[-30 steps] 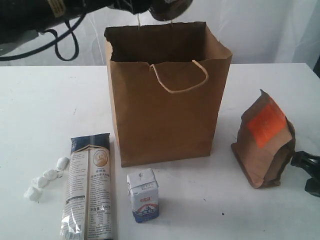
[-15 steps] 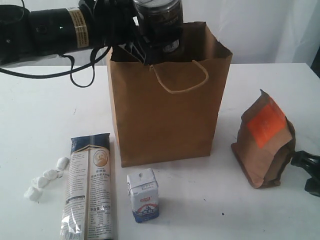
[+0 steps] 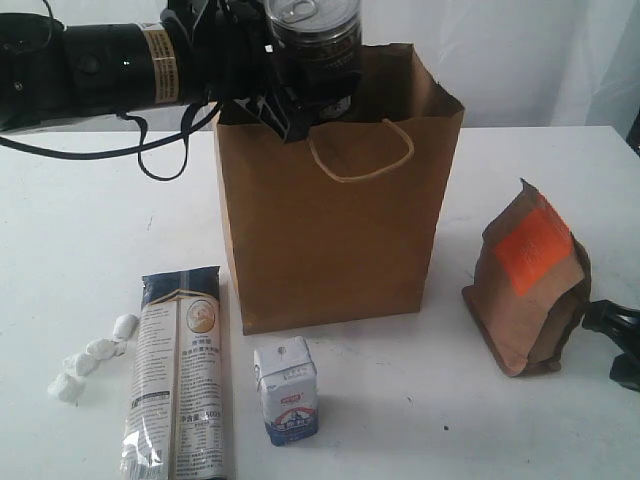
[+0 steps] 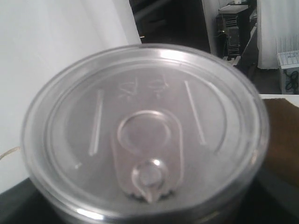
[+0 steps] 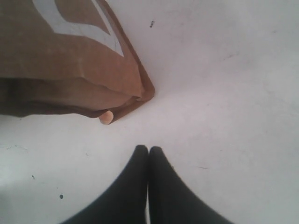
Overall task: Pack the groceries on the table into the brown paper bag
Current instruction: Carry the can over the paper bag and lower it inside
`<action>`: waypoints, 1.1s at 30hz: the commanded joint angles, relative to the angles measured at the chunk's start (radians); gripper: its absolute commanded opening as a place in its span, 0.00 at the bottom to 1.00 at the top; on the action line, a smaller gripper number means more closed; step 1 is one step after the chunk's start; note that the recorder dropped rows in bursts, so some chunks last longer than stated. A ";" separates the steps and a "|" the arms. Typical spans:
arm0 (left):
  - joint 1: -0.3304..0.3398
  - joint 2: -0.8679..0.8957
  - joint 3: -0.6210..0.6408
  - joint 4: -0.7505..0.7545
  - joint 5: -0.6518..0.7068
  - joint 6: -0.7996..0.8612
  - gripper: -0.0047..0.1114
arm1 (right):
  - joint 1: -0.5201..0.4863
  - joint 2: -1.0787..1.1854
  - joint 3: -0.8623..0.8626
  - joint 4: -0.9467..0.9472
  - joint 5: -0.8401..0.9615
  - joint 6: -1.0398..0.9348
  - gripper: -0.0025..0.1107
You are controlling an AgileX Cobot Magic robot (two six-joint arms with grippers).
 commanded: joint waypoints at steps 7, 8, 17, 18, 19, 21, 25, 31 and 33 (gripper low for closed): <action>-0.002 -0.018 -0.016 -0.015 -0.028 -0.006 0.05 | 0.000 0.002 0.002 0.000 -0.012 -0.011 0.02; -0.002 -0.018 -0.016 -0.015 -0.028 -0.006 0.08 | 0.000 0.002 0.002 0.000 -0.012 -0.011 0.02; -0.002 -0.018 -0.016 -0.015 -0.013 -0.006 0.53 | 0.000 0.002 0.002 0.000 -0.012 -0.011 0.02; -0.002 -0.018 -0.016 -0.015 -0.013 -0.006 0.57 | 0.000 0.002 0.002 0.000 -0.012 -0.011 0.02; -0.002 -0.018 -0.016 -0.015 -0.013 -0.006 0.60 | 0.000 0.002 0.002 0.000 -0.012 -0.011 0.02; -0.002 -0.018 -0.016 -0.015 -0.013 -0.037 0.65 | 0.000 0.002 0.002 0.000 -0.012 -0.011 0.02; -0.002 -0.018 -0.016 -0.021 -0.015 -0.075 0.67 | 0.000 0.002 0.002 0.000 -0.012 -0.011 0.02; -0.002 -0.018 -0.016 -0.031 -0.031 -0.073 0.67 | 0.000 0.002 0.002 0.000 -0.012 -0.011 0.02; -0.002 -0.018 -0.016 -0.031 -0.038 -0.077 0.67 | 0.000 0.002 0.002 0.002 -0.011 -0.011 0.02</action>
